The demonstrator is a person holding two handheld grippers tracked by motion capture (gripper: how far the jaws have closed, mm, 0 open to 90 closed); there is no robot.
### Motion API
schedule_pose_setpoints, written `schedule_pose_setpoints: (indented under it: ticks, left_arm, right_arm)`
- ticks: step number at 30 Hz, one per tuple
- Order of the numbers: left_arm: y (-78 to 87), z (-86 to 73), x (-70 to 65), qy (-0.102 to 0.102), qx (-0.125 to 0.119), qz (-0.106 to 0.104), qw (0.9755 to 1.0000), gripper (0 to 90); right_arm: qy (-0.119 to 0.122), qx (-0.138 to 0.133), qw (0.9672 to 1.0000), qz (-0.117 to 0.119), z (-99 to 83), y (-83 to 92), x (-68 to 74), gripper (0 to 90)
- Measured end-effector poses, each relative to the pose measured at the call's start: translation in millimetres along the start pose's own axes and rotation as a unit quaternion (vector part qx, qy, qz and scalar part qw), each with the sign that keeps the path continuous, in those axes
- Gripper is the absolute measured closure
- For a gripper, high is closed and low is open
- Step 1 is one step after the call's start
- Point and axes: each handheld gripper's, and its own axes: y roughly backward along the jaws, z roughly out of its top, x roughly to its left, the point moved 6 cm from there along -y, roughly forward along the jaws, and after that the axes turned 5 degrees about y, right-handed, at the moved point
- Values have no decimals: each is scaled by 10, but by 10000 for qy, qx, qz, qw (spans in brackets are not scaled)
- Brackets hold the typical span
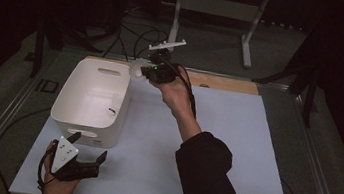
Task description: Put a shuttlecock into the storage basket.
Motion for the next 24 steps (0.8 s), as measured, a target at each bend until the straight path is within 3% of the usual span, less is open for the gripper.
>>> schedule_pose_setpoints:
  ticks: [24]
  left_arm:
    - [2, 1, 3, 3, -4, 4, 10000, 0]
  right_arm:
    - [67, -48, 9999, 116, 66, -39, 134, 872]
